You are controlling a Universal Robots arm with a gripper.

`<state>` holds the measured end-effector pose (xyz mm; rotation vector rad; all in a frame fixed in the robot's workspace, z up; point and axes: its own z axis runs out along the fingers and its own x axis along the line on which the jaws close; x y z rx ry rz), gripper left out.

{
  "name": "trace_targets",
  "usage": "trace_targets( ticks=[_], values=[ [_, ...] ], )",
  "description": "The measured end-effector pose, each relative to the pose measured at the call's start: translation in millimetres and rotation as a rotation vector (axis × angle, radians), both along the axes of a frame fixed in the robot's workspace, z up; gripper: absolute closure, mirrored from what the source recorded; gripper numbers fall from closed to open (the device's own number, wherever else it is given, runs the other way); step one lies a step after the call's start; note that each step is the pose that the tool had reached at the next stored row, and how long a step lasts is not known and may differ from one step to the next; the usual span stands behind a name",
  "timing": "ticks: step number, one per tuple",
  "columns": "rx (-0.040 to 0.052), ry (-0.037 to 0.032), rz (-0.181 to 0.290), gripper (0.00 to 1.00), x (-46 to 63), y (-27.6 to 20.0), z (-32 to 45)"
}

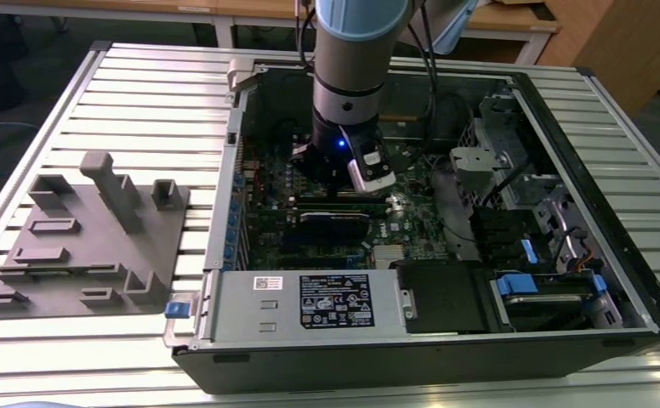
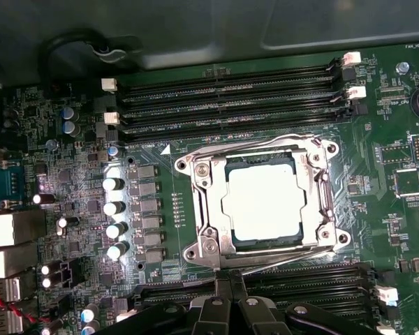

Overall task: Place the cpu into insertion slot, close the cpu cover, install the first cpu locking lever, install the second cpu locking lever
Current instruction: 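Install the second cpu locking lever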

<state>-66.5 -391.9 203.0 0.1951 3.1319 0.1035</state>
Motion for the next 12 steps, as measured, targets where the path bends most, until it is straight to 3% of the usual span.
trace_targets(
  ticks=[12],
  values=[
    [0.0,0.0003,0.0,0.89,-1.6,0.0,-0.6]
  ],
)
